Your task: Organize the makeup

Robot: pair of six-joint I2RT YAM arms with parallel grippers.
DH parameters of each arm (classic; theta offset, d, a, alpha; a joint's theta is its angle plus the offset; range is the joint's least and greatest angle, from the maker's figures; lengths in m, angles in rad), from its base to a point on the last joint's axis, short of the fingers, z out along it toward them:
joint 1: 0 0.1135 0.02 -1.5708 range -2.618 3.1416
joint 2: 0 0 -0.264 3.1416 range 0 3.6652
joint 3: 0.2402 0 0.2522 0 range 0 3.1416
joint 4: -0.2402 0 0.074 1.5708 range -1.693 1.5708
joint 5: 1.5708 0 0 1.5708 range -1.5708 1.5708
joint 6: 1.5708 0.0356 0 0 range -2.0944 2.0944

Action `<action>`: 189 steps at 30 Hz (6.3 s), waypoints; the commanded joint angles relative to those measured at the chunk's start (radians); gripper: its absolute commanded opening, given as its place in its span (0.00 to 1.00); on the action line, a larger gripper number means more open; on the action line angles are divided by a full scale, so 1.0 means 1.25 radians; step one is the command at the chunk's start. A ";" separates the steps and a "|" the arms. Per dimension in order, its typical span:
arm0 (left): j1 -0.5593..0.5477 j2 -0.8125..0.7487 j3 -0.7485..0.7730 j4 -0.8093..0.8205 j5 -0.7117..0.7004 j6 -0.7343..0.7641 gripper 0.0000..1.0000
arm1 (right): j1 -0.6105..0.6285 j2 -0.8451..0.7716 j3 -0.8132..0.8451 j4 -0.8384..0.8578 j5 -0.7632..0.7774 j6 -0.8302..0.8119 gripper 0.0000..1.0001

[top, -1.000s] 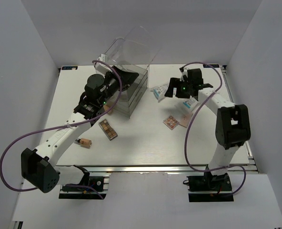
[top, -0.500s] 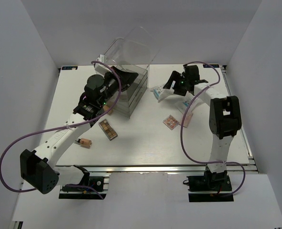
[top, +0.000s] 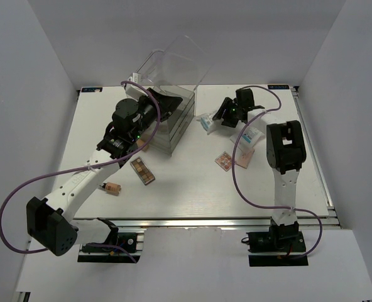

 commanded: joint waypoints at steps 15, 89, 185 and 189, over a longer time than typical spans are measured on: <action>0.002 -0.082 0.026 0.059 -0.060 0.044 0.06 | -0.020 -0.066 -0.096 0.115 -0.108 -0.104 0.00; 0.004 -0.119 0.068 0.118 -0.107 0.062 0.06 | -0.056 -0.596 -0.442 0.019 -0.625 -1.194 0.73; 0.026 -0.141 0.014 0.112 -0.109 0.037 0.06 | 0.318 -0.314 -0.344 0.811 -0.257 -1.440 0.66; 0.028 -0.141 0.012 0.107 -0.107 0.037 0.06 | 0.306 -0.452 -0.446 0.701 -0.297 -1.390 0.39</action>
